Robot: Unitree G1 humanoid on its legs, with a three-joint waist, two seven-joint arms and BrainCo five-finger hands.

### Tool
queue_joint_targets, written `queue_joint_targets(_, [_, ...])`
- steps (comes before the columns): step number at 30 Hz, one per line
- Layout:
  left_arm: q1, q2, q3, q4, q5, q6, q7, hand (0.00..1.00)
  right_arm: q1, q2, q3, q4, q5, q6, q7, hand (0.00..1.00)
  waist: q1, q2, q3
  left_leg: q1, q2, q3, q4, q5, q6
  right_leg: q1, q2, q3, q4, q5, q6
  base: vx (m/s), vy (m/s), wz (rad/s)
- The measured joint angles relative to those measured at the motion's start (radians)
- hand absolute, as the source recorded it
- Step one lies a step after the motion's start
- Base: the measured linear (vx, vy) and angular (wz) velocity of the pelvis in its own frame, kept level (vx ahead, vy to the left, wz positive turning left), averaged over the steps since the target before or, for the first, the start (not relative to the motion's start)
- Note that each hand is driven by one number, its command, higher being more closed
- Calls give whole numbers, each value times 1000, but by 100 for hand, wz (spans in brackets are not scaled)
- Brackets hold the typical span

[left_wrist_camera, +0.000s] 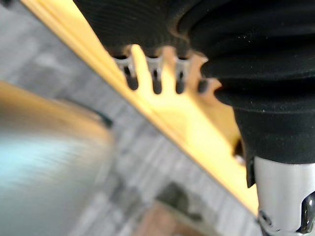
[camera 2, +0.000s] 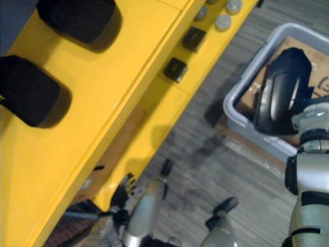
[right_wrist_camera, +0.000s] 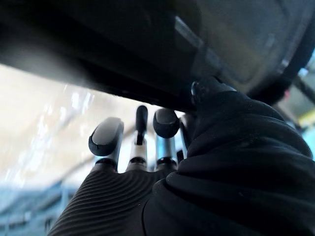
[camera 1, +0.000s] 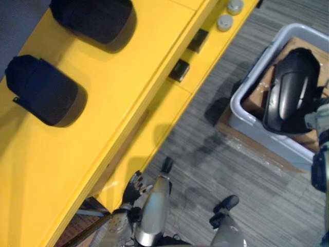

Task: Walk over and take plastic housings, then place them on the shelf

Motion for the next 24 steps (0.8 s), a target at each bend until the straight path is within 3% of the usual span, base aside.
queue_joint_targets(3, [-29,19,0,-38,12,0,19,0,34,10,51,-64,-42,-44,-83,100,-27,-29,1,34,20,26,-39,16,-7,-2,14,27,-8,8,-9,-70,-46,-28])
queue_joint_targets(6, [-85,20,-4,-45,42,0,29,0,55,11,77,-109,-69,-59,-151,100,-57,-50,2,61,33,39,-86,41,-14,-2,27,37,-21,13,-16,-62,-54,-15])
queue_joint_targets(10, [-158,20,-26,-69,57,1,31,0,69,44,100,-164,-68,-62,-215,100,-91,-57,1,91,47,56,-133,62,-22,-4,39,54,-26,18,-22,-32,-40,-13])
queue_joint_targets(16, [-265,18,-68,-68,63,2,17,0,70,75,137,-225,-68,-82,-256,100,-107,-67,-2,115,67,83,-183,85,-31,-21,59,79,-34,24,-29,-16,-44,-14])
queue_joint_targets(24, [-521,-26,-133,35,-55,29,-12,0,-14,176,140,-253,-66,-91,-328,100,-147,-91,-6,118,89,104,-231,116,-39,-58,80,104,-38,35,-43,-29,-37,-10])
